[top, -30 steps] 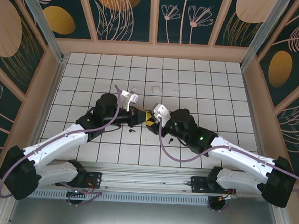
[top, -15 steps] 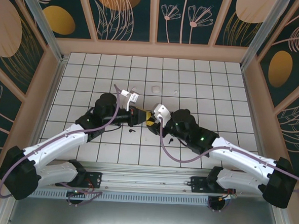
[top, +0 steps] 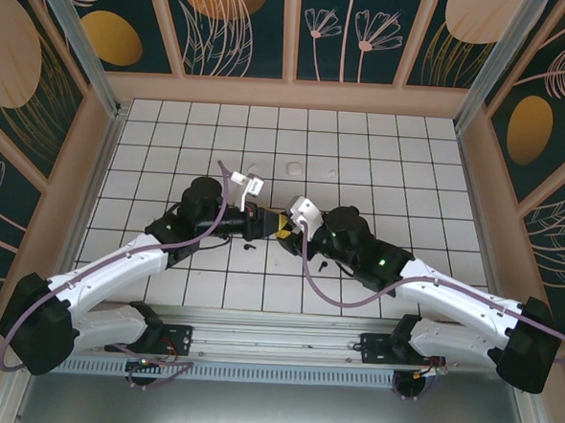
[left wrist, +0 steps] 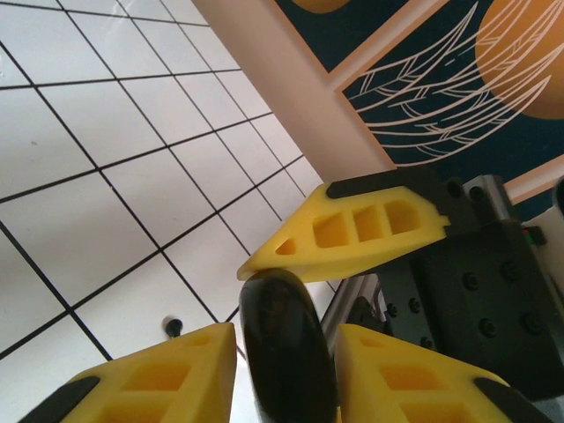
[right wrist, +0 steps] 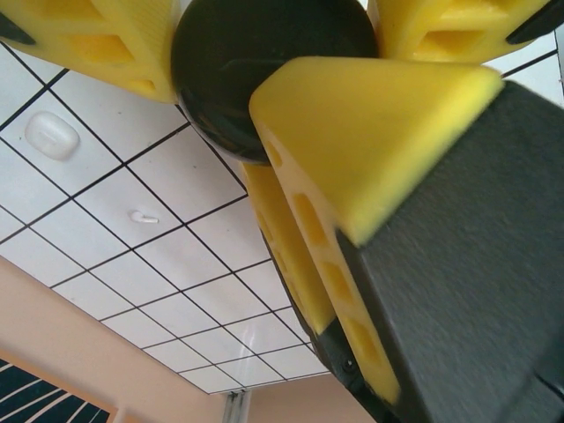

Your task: Insert wireless bluetooth earbuds into charging case

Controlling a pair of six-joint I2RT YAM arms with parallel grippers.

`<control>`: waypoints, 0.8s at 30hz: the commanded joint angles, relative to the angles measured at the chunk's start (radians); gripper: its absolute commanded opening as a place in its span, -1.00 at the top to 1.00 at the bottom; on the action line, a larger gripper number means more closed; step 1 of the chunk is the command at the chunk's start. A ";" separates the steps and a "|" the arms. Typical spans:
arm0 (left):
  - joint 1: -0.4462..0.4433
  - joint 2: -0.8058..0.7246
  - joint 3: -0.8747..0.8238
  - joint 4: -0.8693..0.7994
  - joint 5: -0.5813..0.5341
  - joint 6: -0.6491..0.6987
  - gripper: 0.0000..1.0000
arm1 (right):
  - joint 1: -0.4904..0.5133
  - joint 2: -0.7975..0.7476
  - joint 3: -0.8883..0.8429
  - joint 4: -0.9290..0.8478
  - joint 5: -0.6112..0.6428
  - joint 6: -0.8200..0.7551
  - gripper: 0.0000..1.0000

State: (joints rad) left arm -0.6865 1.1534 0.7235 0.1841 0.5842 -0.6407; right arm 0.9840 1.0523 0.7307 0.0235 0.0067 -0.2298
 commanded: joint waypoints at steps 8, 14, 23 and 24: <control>-0.003 -0.002 0.067 -0.123 -0.059 0.131 0.97 | -0.007 -0.003 0.070 -0.043 -0.073 0.037 -0.24; -0.001 -0.021 0.197 -0.309 -0.065 0.325 1.00 | -0.203 -0.048 0.160 -0.209 -0.511 0.165 -0.44; -0.001 -0.011 0.356 -0.502 0.031 0.601 1.00 | -0.362 -0.157 0.198 -0.369 -0.760 0.194 -0.35; -0.001 -0.011 0.366 -0.510 0.059 0.626 1.00 | -0.375 -0.163 0.192 -0.363 -0.773 0.199 -0.29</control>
State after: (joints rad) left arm -0.6865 1.1526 1.0500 -0.2401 0.5659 -0.1558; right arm 0.6426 0.9108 0.9100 -0.2947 -0.6498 -0.0586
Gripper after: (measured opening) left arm 0.066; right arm 0.655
